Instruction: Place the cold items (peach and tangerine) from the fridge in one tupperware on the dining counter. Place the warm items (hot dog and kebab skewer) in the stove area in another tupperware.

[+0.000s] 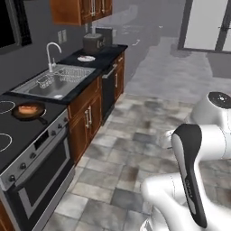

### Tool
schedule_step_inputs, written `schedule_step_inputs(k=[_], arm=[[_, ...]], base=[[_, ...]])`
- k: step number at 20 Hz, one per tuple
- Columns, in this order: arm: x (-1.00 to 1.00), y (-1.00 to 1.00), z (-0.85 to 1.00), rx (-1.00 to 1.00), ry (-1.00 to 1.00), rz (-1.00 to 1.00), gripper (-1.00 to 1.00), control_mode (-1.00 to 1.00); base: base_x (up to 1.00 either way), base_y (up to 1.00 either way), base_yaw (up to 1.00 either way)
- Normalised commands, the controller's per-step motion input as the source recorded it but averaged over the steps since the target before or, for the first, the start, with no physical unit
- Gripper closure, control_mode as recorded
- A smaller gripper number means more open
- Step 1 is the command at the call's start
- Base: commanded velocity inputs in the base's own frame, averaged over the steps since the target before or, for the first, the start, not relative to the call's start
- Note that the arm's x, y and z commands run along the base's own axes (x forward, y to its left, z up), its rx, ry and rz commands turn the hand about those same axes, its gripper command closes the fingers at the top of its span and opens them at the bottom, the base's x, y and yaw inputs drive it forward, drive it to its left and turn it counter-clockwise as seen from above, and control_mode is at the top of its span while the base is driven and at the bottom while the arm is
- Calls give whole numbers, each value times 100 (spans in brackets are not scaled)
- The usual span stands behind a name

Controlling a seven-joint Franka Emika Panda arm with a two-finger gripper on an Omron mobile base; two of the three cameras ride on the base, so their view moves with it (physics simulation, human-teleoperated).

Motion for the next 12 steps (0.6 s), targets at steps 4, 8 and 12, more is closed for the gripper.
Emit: schedule_step_inputs(k=[4,8,12], arm=[[0,0,0,0,0,0,-100,100],[0,0,0,0,0,0,-100,100],[0,0,0,0,0,0,-100,100]], base=[[100,-12,35],[100,-25,31],[100,-32,31]])
